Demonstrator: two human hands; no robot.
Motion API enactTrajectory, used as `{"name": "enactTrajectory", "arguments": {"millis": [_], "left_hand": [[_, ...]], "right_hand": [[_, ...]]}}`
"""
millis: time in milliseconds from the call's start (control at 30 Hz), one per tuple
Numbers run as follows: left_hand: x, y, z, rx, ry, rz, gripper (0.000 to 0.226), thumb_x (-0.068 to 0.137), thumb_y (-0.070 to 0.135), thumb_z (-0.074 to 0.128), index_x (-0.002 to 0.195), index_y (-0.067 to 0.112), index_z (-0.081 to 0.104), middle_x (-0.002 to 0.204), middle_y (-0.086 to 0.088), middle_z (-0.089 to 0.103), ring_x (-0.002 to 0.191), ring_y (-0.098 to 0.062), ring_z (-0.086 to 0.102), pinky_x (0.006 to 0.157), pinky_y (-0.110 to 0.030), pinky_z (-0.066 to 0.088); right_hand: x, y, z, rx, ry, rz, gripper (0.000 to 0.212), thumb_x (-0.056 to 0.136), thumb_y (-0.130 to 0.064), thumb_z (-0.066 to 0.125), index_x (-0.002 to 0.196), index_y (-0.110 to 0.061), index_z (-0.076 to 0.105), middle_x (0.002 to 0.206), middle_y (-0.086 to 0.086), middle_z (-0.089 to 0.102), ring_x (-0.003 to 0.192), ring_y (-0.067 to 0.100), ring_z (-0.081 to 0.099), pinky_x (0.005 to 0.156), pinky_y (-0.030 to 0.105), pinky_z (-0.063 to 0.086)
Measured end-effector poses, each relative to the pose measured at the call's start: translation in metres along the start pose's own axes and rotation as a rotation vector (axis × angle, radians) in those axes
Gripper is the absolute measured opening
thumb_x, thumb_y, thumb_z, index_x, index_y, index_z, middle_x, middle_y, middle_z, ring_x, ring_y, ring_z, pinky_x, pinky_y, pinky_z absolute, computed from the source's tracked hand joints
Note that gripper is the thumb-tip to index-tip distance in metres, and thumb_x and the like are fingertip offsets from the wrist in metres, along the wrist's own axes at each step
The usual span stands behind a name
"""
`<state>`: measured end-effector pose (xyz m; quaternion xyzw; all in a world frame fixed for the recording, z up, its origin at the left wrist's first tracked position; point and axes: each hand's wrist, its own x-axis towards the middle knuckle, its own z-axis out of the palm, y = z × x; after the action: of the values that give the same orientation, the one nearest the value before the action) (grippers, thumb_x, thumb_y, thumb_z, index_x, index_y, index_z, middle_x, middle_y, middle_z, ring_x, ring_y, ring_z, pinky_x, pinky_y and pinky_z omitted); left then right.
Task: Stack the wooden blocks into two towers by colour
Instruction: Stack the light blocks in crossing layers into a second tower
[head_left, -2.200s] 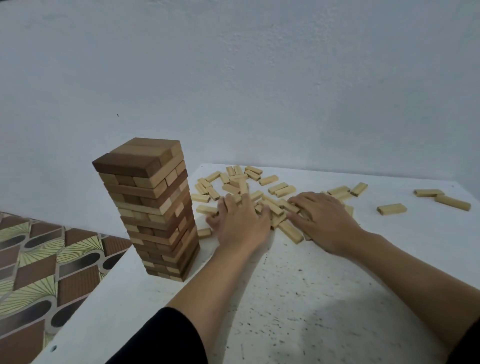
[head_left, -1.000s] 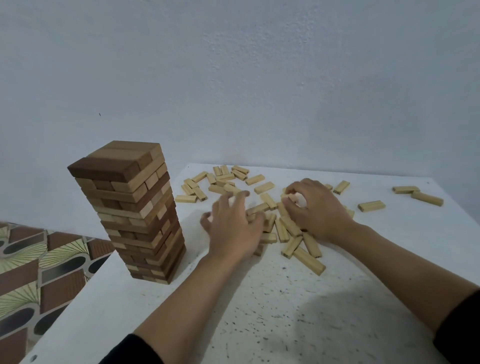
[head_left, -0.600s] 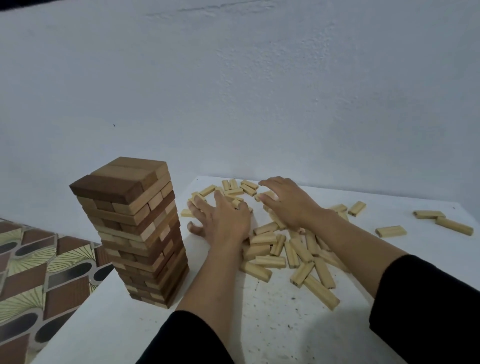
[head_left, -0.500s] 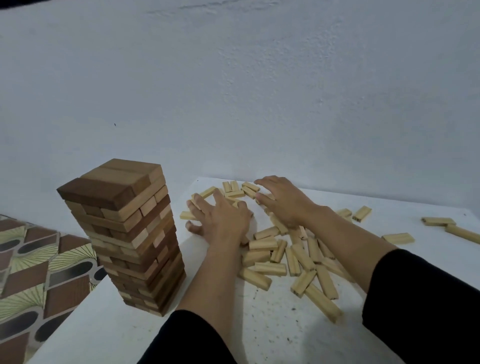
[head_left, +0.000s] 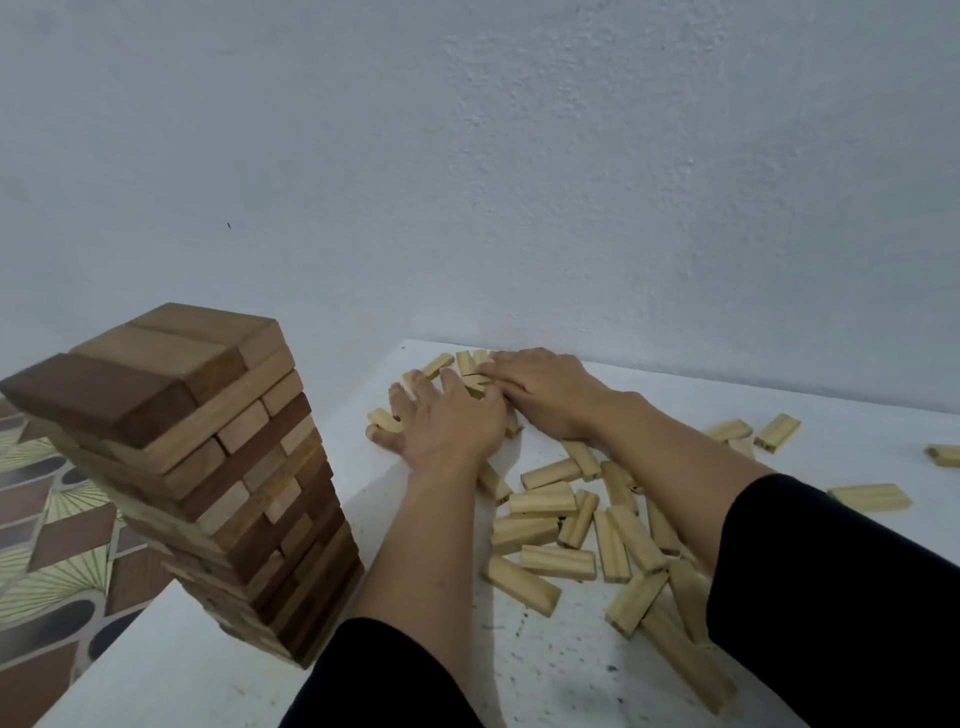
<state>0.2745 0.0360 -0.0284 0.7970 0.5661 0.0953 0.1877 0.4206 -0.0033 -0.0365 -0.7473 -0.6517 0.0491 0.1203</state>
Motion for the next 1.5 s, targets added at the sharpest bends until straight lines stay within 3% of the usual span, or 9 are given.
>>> {"name": "enactTrajectory", "arguments": {"millis": [167,333,567,667,833,967,1167,1267,1500], "left_hand": [[-0.013,0.002,0.008,0.003,0.036,0.086,0.068,0.1,0.054,0.024,0.162,0.023,0.02,0.171,-0.003,0.007,0.156,-0.026,-0.003,0.12,-0.062,0.001],[-0.038,-0.003,0.014,-0.022,0.093,0.184,0.062,0.099,0.053,0.028,0.151,0.02,0.039,0.164,-0.004,0.026,0.153,-0.024,0.013,0.122,-0.055,0.009],[-0.073,-0.015,0.006,-0.135,0.074,0.254,0.042,0.1,0.046,0.039,0.133,0.026,0.054,0.151,0.004,0.041,0.142,-0.02,0.029,0.115,-0.047,0.02],[-0.065,-0.012,0.002,-0.243,0.144,0.2,0.044,0.099,0.043,0.043,0.141,0.03,0.048,0.151,0.003,0.04,0.141,-0.022,0.028,0.107,-0.049,0.021],[-0.031,0.005,-0.005,-0.233,0.121,0.161,0.054,0.1,0.035,0.038,0.153,0.025,0.033,0.168,0.005,0.019,0.153,-0.02,0.012,0.113,-0.058,0.016],[-0.011,0.02,-0.006,-0.098,-0.014,0.122,0.065,0.098,0.028,0.034,0.161,0.024,0.016,0.171,0.003,0.002,0.157,-0.023,-0.002,0.116,-0.063,0.009],[0.0,0.025,-0.005,-0.024,-0.086,0.104,0.066,0.094,0.025,0.035,0.159,0.021,0.023,0.163,0.001,0.028,0.152,-0.02,0.014,0.111,-0.06,0.017],[-0.011,0.024,-0.004,-0.032,-0.011,0.155,0.044,0.097,0.024,0.033,0.14,0.023,0.044,0.146,0.001,0.045,0.138,-0.021,0.031,0.104,-0.055,0.023],[-0.033,0.027,0.001,-0.087,0.062,0.293,0.042,0.099,0.029,0.039,0.14,0.032,0.05,0.123,0.005,0.054,0.121,-0.02,0.048,0.109,-0.053,0.02]], "right_hand": [[-0.015,0.0,0.0,0.131,0.061,-0.077,0.039,0.108,-0.026,0.035,0.142,-0.023,0.055,0.141,-0.007,0.058,0.127,0.014,0.051,0.108,0.045,0.041],[-0.05,-0.005,-0.005,0.127,0.081,-0.048,0.037,0.109,-0.02,0.038,0.14,-0.018,0.058,0.144,-0.003,0.056,0.13,0.014,0.049,0.104,0.021,0.032],[-0.089,-0.015,-0.02,0.161,0.085,0.044,0.032,0.108,-0.027,0.042,0.127,-0.017,0.066,0.128,0.0,0.064,0.117,0.018,0.057,0.102,0.035,0.042],[-0.083,-0.018,-0.024,0.223,0.167,0.095,0.029,0.106,-0.026,0.046,0.124,-0.018,0.067,0.129,-0.002,0.064,0.119,0.017,0.055,0.103,0.035,0.041],[-0.063,-0.014,-0.018,0.185,0.138,0.097,0.034,0.106,-0.024,0.042,0.133,-0.024,0.063,0.14,-0.005,0.059,0.13,0.016,0.049,0.11,0.04,0.039],[-0.068,-0.01,-0.011,0.051,0.051,0.035,0.037,0.106,-0.025,0.038,0.135,-0.026,0.061,0.135,-0.004,0.06,0.125,0.021,0.051,0.098,0.05,0.047],[-0.083,0.001,-0.013,0.053,0.063,0.002,0.038,0.107,-0.028,0.04,0.14,-0.023,0.057,0.137,-0.007,0.061,0.126,0.015,0.051,0.104,0.042,0.045],[-0.091,0.002,-0.015,0.04,0.054,0.034,0.039,0.108,-0.032,0.039,0.142,-0.023,0.055,0.141,-0.007,0.059,0.129,0.014,0.05,0.107,0.041,0.043],[-0.115,0.006,-0.023,0.017,0.09,0.106,0.04,0.106,-0.037,0.045,0.142,-0.022,0.056,0.143,-0.005,0.057,0.131,0.014,0.049,0.11,0.032,0.039]]}}
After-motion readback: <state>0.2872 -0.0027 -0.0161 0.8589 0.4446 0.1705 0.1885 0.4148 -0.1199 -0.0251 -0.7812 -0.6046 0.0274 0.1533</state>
